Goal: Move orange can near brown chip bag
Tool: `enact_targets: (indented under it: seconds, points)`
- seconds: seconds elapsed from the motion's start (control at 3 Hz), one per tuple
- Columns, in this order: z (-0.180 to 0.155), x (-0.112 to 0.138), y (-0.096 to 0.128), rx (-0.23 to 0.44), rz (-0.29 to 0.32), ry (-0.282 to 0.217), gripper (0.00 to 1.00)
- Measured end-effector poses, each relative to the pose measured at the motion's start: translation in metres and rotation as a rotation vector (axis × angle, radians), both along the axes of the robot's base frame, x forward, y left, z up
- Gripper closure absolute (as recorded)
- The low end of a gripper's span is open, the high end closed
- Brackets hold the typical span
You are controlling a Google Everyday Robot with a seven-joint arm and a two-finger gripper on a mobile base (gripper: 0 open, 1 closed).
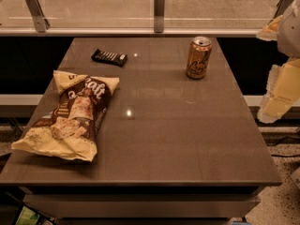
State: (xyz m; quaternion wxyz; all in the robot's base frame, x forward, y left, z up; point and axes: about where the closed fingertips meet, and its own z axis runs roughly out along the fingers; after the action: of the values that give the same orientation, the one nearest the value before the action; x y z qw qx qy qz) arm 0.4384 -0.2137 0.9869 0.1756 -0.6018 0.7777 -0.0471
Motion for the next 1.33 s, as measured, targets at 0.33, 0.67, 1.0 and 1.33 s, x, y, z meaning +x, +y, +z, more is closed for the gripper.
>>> enact_targets:
  seconds: [0.33,0.67,1.0,1.33]
  points:
    - [0.0,0.0,0.0,0.0,0.0,0.0,0.0]
    - [0.005,0.009,-0.008,0.044,-0.054,-0.02,0.0]
    - [0.01,0.021,-0.024,0.125,-0.143,-0.047,0.0]
    - [0.01,0.036,-0.034,0.221,-0.219,-0.082,0.0]
